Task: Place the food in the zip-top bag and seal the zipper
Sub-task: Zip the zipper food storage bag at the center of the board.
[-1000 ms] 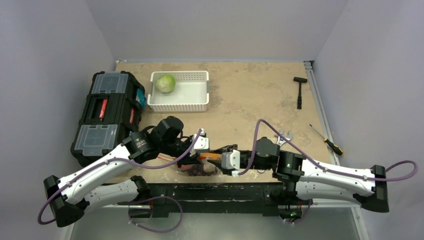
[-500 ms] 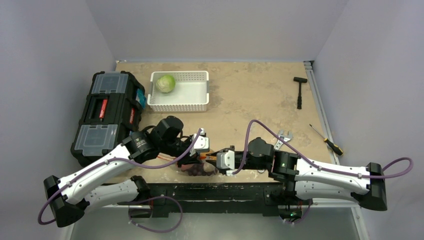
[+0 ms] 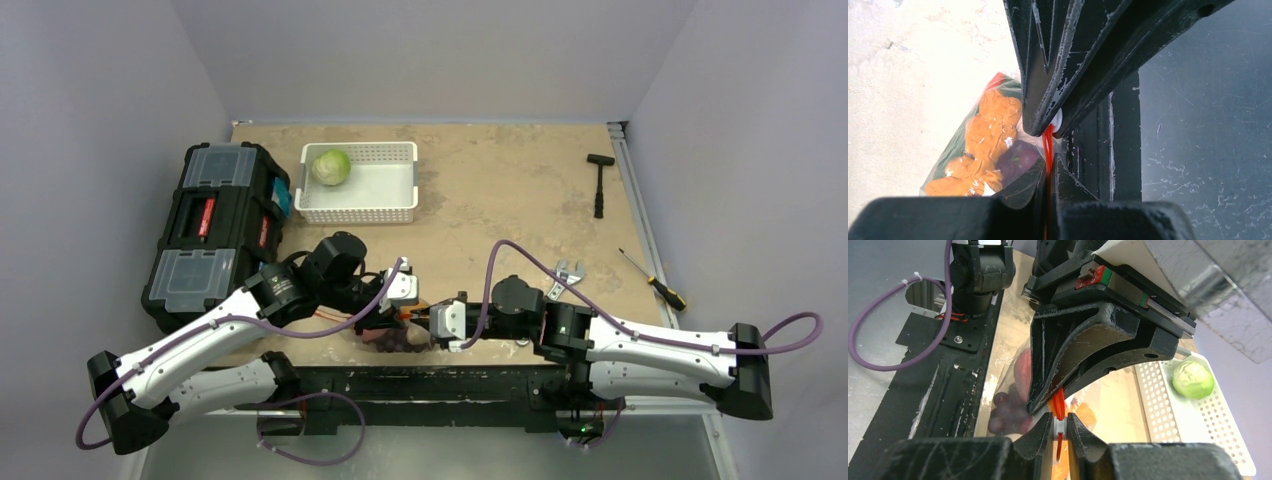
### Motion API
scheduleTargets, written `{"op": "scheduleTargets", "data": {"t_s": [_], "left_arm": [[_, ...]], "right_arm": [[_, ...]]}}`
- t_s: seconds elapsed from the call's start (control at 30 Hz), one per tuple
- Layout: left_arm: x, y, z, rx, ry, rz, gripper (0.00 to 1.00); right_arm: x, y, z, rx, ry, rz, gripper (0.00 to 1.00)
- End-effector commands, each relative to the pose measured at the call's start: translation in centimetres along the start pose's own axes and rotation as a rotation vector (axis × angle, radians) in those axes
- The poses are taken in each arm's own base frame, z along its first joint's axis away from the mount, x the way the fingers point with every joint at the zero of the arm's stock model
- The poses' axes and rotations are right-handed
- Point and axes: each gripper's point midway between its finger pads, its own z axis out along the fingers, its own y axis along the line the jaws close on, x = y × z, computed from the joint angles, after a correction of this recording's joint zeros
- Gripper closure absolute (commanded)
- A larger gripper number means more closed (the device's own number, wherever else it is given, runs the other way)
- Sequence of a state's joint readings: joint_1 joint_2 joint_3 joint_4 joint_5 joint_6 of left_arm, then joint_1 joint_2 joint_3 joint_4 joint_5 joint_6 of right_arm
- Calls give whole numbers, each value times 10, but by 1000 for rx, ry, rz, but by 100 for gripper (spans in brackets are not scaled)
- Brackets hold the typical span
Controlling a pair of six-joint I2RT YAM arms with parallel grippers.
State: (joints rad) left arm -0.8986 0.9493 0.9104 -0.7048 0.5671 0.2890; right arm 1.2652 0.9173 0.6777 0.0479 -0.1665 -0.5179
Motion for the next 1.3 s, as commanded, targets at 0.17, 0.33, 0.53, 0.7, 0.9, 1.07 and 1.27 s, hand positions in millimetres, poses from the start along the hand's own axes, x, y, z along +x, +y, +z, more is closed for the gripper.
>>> {"op": "scheduleTargets", "data": {"t_s": [0.17,0.33,0.53,0.7,0.9,1.07,1.27], "left_arm": [[-21,-6,-3,40,-94,83,100],[-21,-6,-2,42,-94,93,100],[-21,-7,-3,44,-100,98,100],[-20,-8,-4,41,-105,104,100],[-21,-7,-5,36,-109,111,100],[-21,-5,-5,24,-109,113,100],[-21,-4,-7,11,-113,115,100]], "right_arm": [[-6,-2,3,8,-37,-37,100],[-14,7,11,-52,-75,-46,100],[-24,8,19,-73,-126,-53,100],[-30,9,23,-85,-153,-56,100],[-38,12,26,-94,-208,-44,100],[-46,18,28,-132,-245,-35,100],[-49,22,28,-159,-256,-33,100]]}}
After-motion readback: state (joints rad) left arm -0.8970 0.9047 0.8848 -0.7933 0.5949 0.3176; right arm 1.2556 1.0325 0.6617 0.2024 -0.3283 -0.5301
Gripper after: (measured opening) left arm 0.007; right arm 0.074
